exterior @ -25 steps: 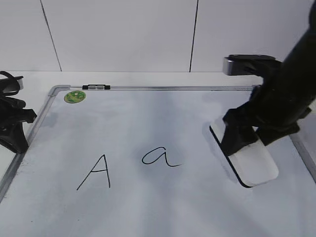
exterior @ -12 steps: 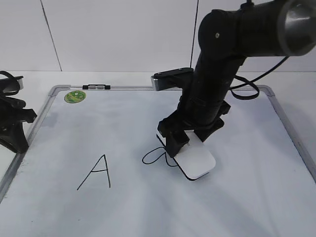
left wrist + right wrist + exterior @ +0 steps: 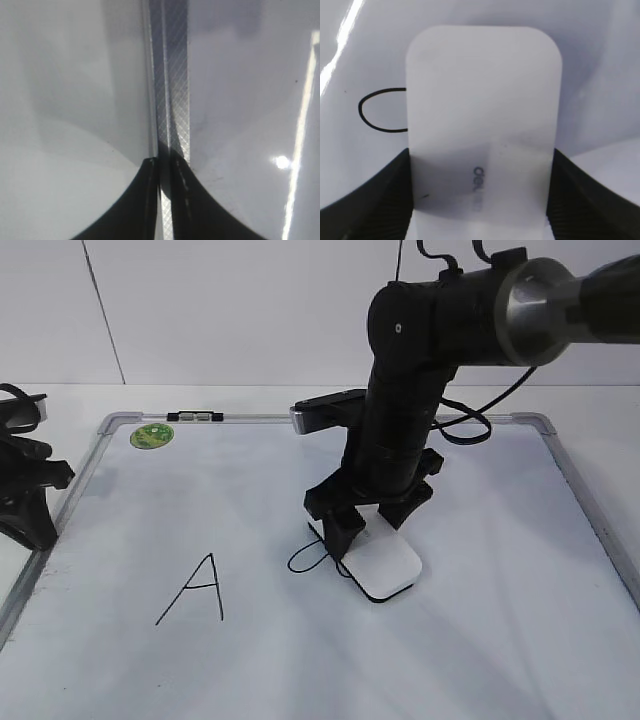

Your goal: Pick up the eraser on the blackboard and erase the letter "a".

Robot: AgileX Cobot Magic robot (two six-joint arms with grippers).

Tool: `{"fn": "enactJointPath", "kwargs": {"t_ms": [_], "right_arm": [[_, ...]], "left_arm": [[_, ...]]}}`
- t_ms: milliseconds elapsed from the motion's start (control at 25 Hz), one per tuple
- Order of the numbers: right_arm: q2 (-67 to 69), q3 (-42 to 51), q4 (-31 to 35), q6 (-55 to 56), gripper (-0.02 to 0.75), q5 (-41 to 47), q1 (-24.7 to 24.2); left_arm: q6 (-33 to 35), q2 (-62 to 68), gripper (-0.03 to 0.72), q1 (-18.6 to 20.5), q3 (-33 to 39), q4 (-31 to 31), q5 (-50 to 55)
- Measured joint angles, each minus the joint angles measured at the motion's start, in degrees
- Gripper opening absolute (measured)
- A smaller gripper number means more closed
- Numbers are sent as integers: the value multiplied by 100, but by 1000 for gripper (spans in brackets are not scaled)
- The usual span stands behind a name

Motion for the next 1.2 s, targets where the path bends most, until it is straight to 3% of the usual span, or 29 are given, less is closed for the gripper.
{"fn": "enactJointPath", "kwargs": {"t_ms": [240, 680, 920, 1200], "right_arm": [[75, -122, -237, 23, 571, 130, 208], [132, -189, -153, -33, 571, 140, 1334], [132, -198, -658, 573, 571, 129, 1284], [132, -211, -952, 740, 571, 129, 552]], "left_arm": [[0, 0, 38, 0, 0, 0, 0], [0, 0, 38, 0, 0, -12, 0], [0, 0, 38, 0, 0, -35, 0], [0, 0, 38, 0, 0, -35, 0]]}}
